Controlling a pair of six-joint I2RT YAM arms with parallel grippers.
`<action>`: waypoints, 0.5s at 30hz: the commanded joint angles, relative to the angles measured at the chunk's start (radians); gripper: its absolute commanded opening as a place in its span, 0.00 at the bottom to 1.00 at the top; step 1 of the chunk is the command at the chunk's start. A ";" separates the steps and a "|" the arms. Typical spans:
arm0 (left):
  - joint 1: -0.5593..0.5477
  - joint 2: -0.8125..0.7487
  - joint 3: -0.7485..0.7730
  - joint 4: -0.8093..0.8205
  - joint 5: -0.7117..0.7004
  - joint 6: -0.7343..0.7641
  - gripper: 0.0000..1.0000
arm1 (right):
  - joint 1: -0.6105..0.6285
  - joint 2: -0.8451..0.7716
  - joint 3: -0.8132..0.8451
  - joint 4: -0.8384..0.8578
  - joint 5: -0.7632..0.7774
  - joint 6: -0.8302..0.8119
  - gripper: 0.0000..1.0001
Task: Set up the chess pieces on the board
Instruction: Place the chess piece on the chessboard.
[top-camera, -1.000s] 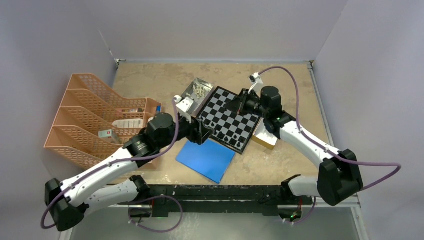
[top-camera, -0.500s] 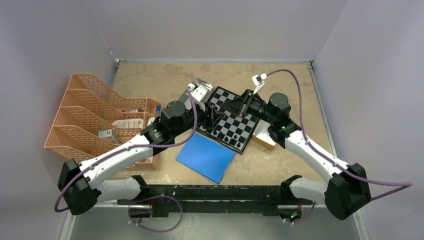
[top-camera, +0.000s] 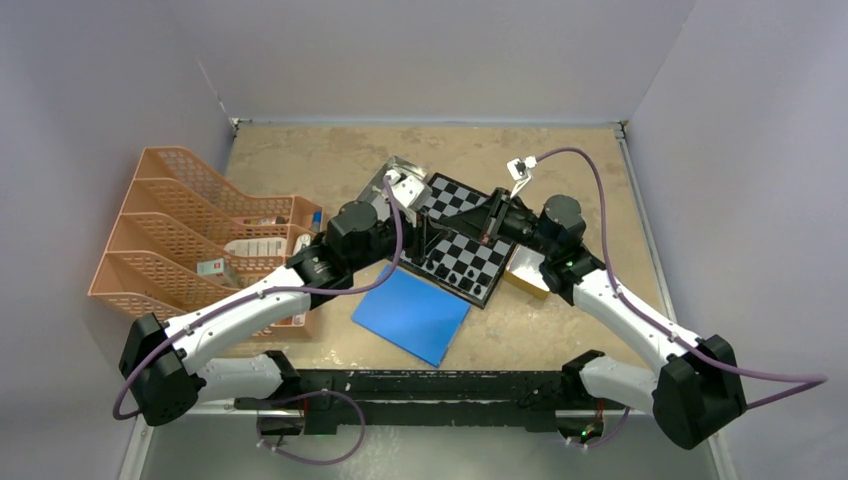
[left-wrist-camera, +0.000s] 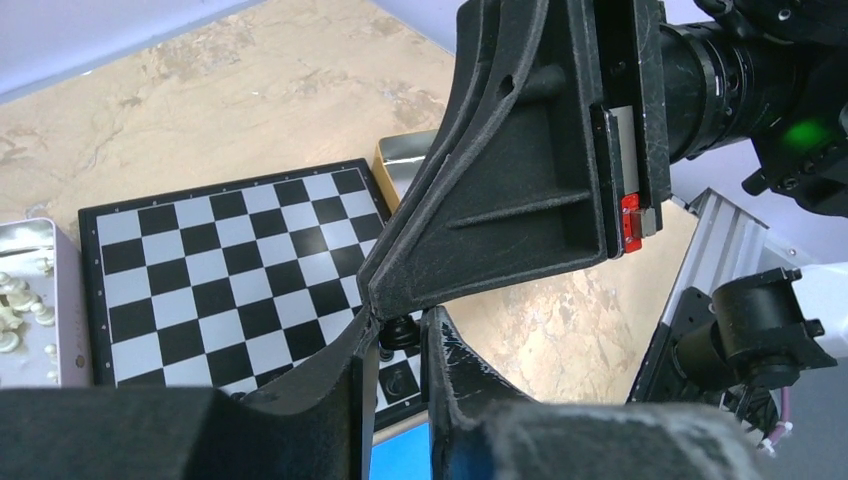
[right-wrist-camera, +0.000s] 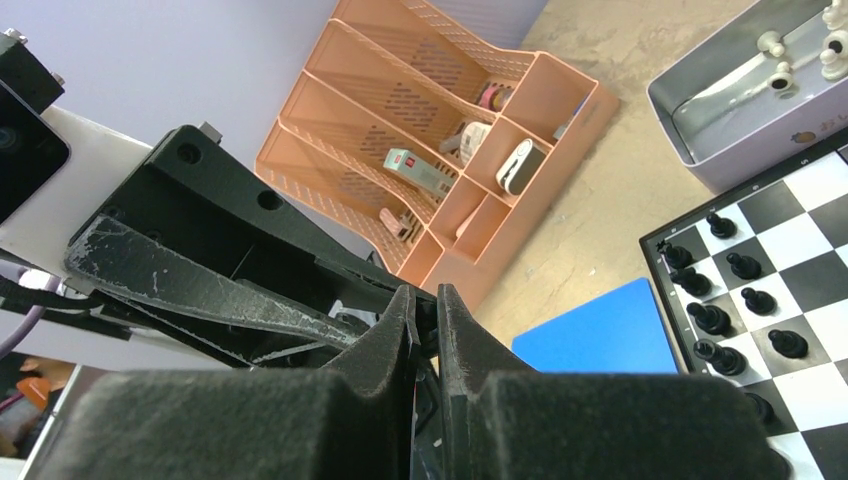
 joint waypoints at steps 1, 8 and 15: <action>0.004 -0.010 0.050 0.029 0.048 0.073 0.10 | 0.002 -0.027 -0.005 0.044 -0.070 -0.003 0.04; 0.004 -0.012 0.090 -0.082 0.144 0.186 0.00 | 0.002 -0.025 0.011 -0.031 -0.172 -0.088 0.05; 0.003 -0.042 0.085 -0.168 0.236 0.289 0.00 | 0.001 -0.057 0.016 -0.163 -0.277 -0.215 0.06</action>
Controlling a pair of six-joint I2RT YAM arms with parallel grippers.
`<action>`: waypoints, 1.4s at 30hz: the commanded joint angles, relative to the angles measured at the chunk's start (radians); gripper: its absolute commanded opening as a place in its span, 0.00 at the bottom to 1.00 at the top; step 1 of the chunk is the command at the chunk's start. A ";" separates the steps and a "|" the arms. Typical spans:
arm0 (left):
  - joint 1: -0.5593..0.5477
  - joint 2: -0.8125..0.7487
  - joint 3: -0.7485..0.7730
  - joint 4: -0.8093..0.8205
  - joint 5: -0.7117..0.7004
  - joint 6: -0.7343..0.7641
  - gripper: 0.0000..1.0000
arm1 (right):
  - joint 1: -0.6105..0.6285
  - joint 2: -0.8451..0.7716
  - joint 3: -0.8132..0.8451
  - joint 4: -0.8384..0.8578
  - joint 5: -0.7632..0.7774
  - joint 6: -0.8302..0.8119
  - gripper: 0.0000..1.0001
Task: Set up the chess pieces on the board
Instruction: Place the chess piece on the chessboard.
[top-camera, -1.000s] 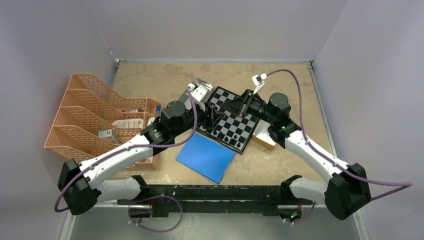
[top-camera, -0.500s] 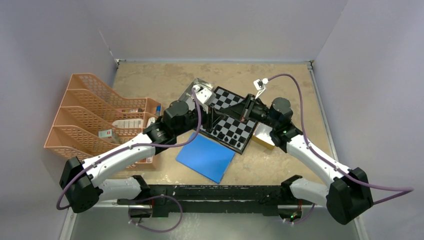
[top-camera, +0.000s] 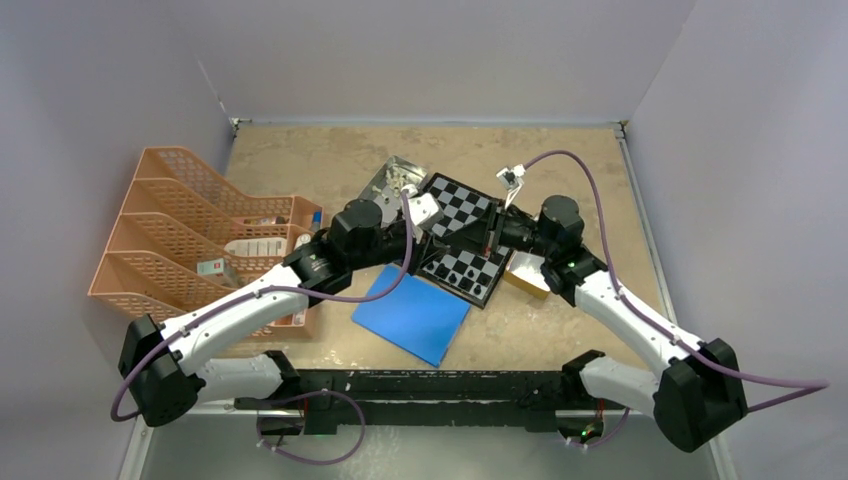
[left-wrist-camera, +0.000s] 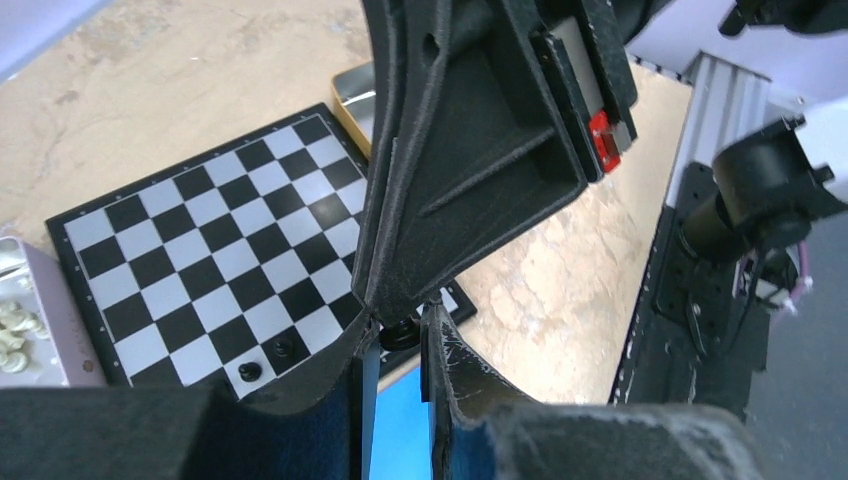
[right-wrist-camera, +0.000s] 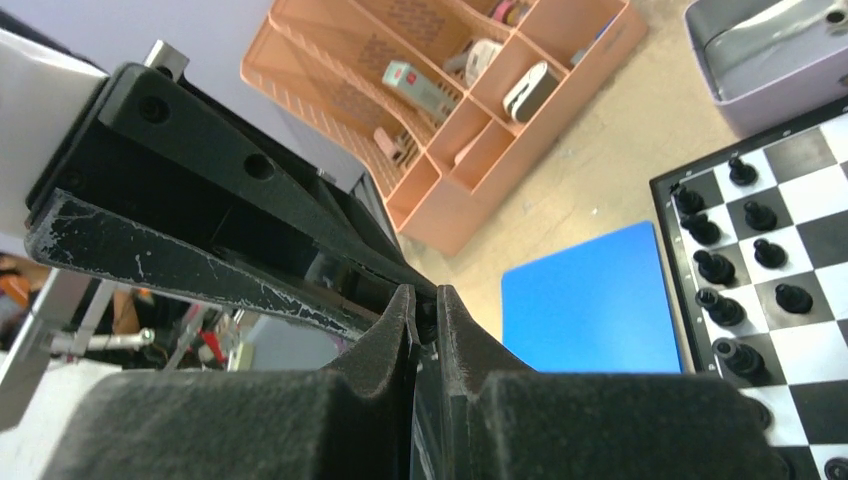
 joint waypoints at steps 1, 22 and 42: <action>0.002 -0.041 0.044 -0.013 0.095 0.109 0.00 | 0.006 -0.055 0.022 -0.091 -0.147 -0.117 0.06; 0.002 -0.064 0.052 -0.183 -0.054 0.025 0.48 | 0.006 -0.087 0.021 -0.219 0.313 -0.282 0.01; 0.002 -0.471 -0.109 -0.272 -0.330 -0.005 0.82 | 0.166 0.148 -0.021 -0.197 0.879 -0.430 0.00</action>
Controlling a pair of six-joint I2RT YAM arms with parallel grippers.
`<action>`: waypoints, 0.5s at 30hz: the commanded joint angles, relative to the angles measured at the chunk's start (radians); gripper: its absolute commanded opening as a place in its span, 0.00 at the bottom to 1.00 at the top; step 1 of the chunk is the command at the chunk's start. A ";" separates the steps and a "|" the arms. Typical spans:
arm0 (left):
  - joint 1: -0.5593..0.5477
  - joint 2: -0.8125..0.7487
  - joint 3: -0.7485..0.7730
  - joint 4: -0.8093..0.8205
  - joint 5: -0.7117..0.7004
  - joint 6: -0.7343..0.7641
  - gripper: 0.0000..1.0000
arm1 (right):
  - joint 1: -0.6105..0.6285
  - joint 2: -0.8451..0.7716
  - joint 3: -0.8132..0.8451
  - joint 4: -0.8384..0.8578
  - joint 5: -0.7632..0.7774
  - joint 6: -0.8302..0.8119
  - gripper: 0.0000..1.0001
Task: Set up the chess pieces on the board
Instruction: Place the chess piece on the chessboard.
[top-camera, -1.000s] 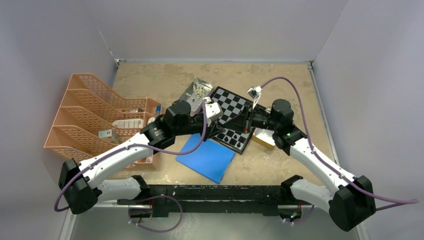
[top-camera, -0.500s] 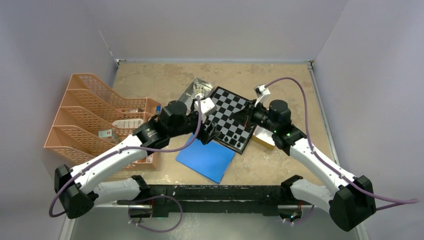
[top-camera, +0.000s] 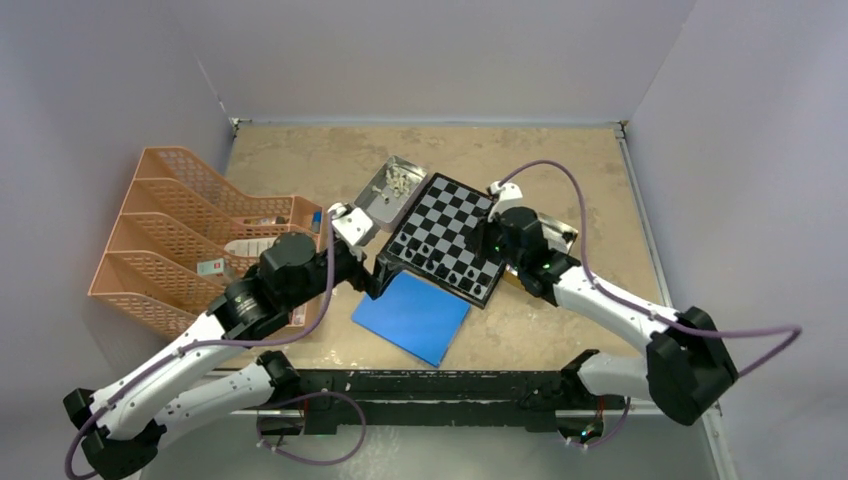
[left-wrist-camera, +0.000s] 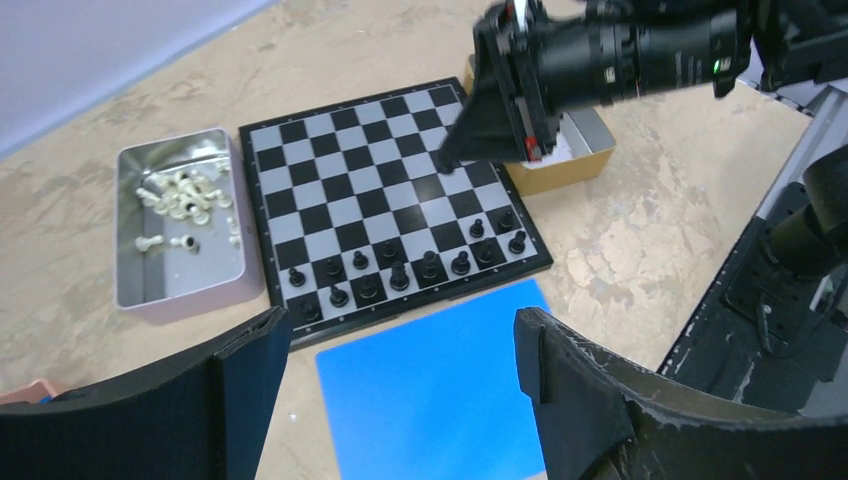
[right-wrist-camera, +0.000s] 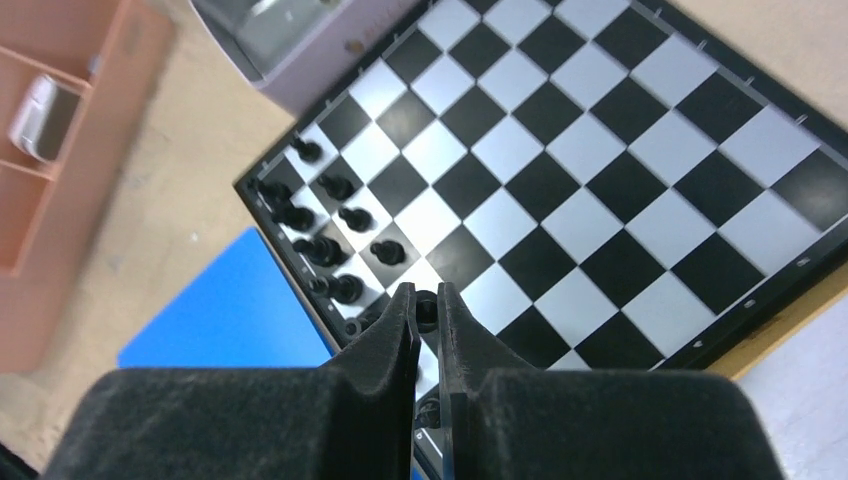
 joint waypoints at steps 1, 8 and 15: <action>0.002 -0.082 -0.029 0.027 -0.096 -0.006 0.82 | 0.057 0.068 -0.019 0.081 0.088 -0.018 0.00; 0.002 -0.162 -0.055 0.032 -0.162 -0.001 0.82 | 0.144 0.179 -0.030 0.185 0.137 0.000 0.02; 0.002 -0.164 -0.062 0.024 -0.171 0.007 0.82 | 0.164 0.262 -0.020 0.206 0.147 0.040 0.04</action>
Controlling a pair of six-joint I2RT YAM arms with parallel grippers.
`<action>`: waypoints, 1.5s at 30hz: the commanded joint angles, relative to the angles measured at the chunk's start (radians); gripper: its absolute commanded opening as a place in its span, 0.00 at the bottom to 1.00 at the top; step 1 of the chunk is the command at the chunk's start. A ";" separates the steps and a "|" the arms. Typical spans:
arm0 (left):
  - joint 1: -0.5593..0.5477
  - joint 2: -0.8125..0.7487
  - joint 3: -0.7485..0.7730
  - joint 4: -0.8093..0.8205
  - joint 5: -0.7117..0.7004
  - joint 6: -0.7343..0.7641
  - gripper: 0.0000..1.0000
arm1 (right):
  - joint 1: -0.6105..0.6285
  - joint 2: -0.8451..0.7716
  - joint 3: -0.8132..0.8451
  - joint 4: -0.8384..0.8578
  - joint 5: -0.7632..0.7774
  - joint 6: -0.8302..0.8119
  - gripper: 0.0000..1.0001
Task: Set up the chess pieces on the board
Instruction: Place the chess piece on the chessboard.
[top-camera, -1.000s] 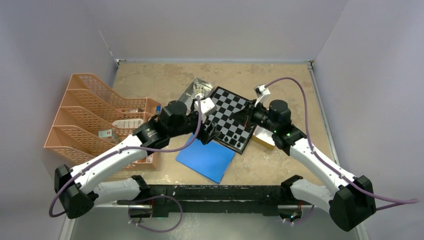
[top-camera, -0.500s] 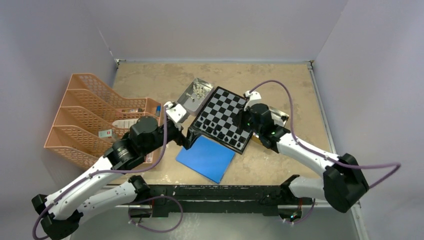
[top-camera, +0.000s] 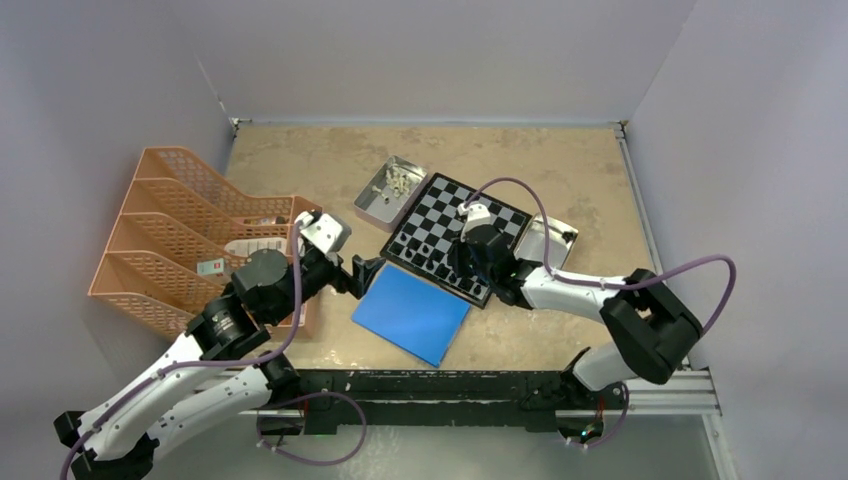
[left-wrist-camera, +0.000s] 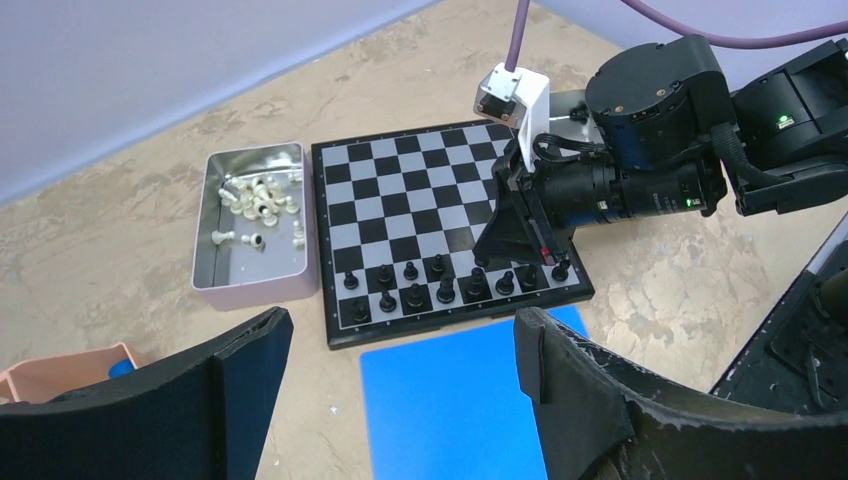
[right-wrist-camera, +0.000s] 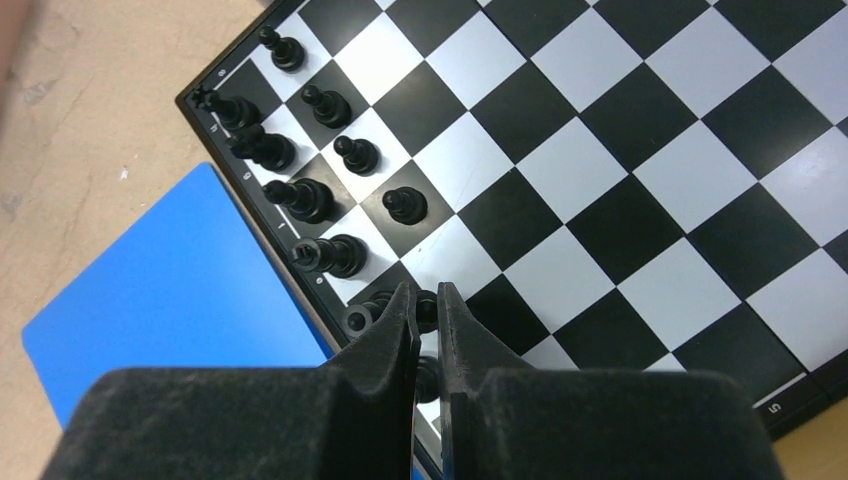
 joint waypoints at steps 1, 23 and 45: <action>0.001 0.002 -0.003 0.029 -0.026 0.008 0.82 | 0.011 0.019 0.013 0.074 0.048 0.032 0.04; 0.002 -0.008 -0.007 0.030 -0.031 0.008 0.82 | 0.024 0.123 0.039 0.132 0.155 0.019 0.11; 0.002 0.017 -0.002 0.016 -0.042 -0.010 0.82 | 0.027 0.136 0.043 0.132 0.125 0.029 0.25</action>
